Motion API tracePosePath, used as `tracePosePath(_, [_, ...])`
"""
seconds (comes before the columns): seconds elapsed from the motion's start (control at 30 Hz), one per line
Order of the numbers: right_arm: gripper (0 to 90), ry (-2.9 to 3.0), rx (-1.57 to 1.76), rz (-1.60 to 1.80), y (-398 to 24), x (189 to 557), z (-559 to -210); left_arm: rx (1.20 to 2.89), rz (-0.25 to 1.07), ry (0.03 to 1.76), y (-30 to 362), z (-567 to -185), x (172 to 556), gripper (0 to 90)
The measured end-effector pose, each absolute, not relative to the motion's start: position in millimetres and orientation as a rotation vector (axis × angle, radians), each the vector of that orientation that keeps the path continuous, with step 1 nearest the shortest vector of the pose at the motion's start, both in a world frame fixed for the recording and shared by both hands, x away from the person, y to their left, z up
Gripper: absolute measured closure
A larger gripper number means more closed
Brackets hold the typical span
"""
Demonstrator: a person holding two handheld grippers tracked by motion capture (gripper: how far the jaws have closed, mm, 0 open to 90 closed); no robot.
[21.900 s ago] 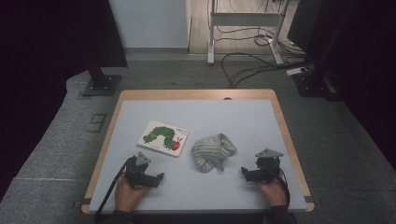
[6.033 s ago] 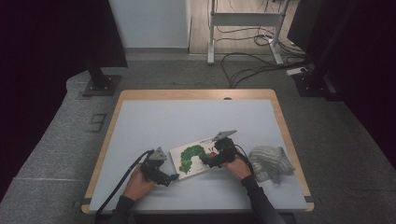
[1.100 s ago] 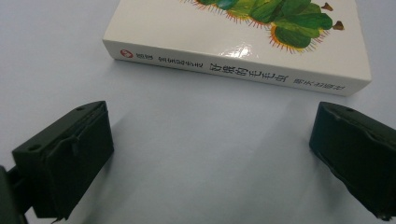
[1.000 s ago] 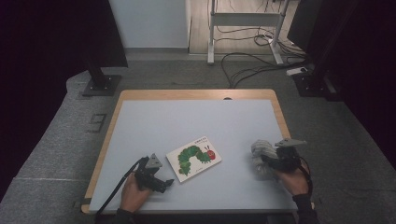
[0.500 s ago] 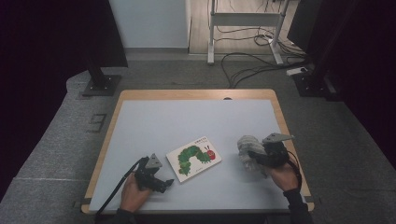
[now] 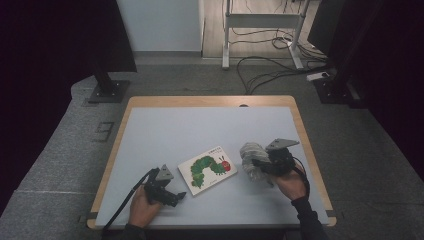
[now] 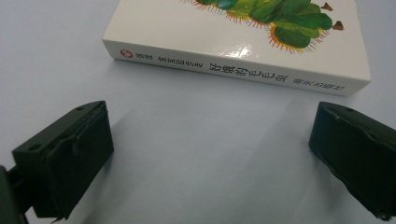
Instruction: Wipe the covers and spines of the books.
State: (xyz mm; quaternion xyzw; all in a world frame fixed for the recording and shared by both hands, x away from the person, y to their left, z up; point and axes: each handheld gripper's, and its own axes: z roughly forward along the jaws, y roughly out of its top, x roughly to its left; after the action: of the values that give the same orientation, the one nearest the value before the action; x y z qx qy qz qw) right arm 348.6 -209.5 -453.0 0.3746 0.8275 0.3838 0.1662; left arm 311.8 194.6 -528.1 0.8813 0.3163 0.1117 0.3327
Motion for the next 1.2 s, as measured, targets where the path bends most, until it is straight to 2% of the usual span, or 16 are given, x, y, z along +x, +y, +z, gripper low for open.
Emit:
tracePosePath(0.63, [55.4, 2.428, 0.966, 1.086, -160, 365, -466, 2.301, 0.294, 0.827, 195, -528, 312, 0.0])
tracePosePath(1.2, [55.5, 2.498, 0.955, 1.044, -134, 375, -503, 2.301, 0.295, 0.827, 194, -528, 312, 0.0])
